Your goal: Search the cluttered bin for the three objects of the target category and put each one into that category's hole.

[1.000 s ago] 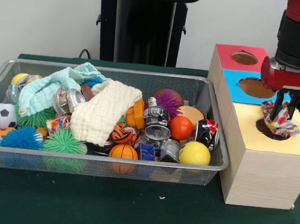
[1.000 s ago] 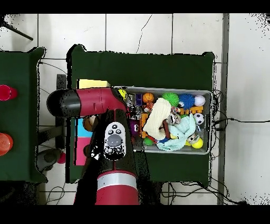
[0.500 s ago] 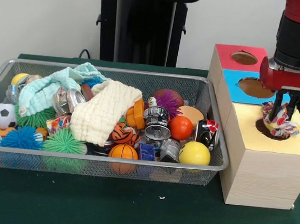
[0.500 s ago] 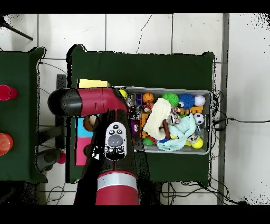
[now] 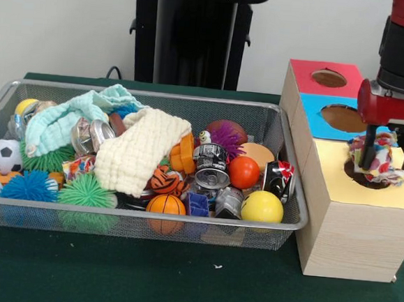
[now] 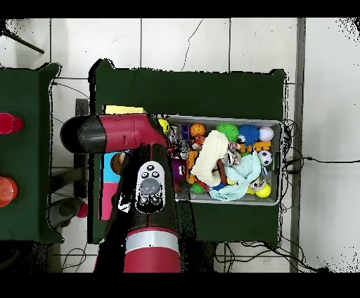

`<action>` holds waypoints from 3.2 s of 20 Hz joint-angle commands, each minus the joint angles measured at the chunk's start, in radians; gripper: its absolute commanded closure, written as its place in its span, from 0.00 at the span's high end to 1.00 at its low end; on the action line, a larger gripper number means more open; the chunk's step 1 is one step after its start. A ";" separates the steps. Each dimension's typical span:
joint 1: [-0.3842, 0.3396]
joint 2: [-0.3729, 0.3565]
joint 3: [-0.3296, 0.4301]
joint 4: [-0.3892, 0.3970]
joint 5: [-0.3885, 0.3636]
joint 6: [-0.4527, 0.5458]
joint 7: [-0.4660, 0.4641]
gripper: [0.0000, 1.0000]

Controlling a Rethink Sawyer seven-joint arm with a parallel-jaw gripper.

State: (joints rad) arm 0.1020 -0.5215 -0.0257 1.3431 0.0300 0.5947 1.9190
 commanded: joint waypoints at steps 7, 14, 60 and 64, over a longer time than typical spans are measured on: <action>0.001 0.048 -0.006 -0.027 -0.020 -0.012 0.135 1.00; -0.004 0.036 -0.009 -0.058 -0.073 0.043 0.042 1.00; -0.064 -0.081 0.066 -0.079 -0.114 0.306 -0.041 0.00; -0.065 -0.080 0.071 -0.067 -0.123 0.305 -0.051 0.00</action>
State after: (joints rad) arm 0.0648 -0.6034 -0.0298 1.1922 -0.0749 0.7767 1.9190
